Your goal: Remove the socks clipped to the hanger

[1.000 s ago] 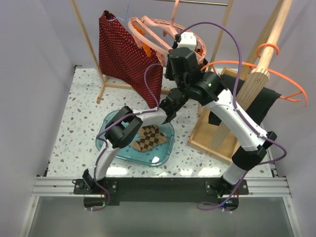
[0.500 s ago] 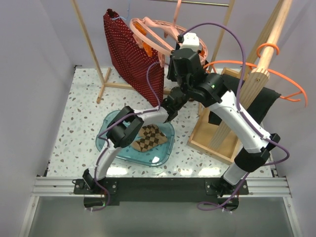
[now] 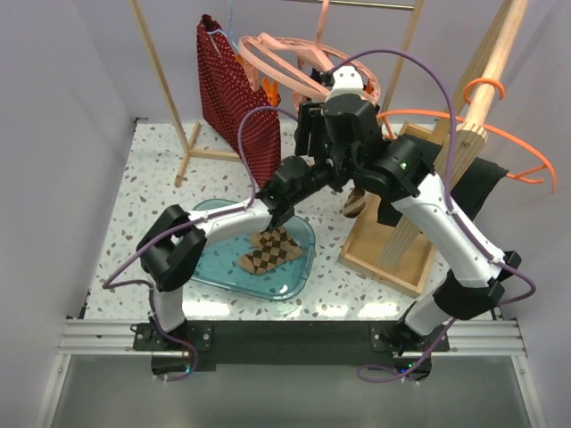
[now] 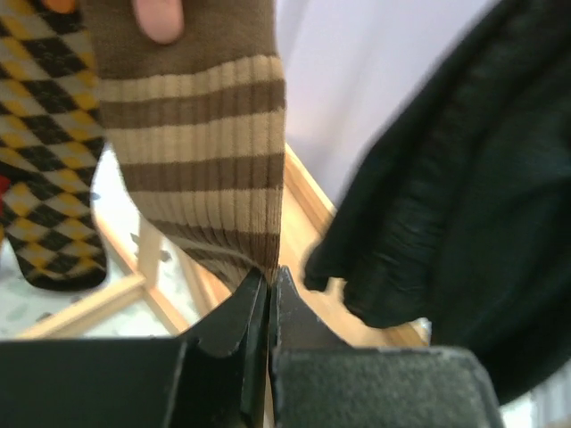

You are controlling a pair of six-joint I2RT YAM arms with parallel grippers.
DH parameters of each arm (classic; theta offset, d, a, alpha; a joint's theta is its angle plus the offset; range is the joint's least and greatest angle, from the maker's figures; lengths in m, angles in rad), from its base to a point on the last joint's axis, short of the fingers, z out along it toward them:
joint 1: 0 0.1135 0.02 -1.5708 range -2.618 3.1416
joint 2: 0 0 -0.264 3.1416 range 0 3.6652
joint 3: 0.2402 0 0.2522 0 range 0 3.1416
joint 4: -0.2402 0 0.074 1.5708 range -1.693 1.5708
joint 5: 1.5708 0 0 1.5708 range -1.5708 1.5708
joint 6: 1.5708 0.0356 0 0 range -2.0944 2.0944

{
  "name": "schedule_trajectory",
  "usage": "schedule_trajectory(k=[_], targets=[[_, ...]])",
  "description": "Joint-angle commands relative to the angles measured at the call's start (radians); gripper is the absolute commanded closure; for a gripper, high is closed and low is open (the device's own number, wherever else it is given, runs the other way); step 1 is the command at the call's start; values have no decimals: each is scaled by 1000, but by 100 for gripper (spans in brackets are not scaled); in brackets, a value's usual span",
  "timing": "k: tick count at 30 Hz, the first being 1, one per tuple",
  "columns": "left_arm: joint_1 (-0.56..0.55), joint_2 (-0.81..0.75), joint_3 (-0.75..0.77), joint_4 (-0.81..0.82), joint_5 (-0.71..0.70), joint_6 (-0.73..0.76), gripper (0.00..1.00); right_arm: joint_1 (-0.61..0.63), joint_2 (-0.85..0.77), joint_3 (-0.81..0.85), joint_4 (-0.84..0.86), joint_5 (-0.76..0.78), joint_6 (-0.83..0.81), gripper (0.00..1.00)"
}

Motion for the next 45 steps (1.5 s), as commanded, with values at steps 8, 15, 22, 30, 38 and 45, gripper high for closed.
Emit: schedule_trajectory(k=[8, 15, 22, 30, 38, 45], targets=[[43, -171, -66, -40, 207, -162, 100, -16, -135, -39, -115, -96, -36, 26], [69, -283, -175, -22, 290, -225, 100, -17, -174, -106, -120, -22, -50, 26], [72, -435, -249, -112, 279, -190, 100, -17, -174, -130, -80, -31, -15, 27], [80, -555, -304, -238, 256, -133, 100, -17, -197, -153, -31, 10, 31, 28], [87, -683, -367, -310, 256, -122, 100, -17, -138, -96, 1, 27, 34, 32], [89, -754, -402, -344, 236, -113, 100, -19, -69, -50, 44, 20, 53, 33]])
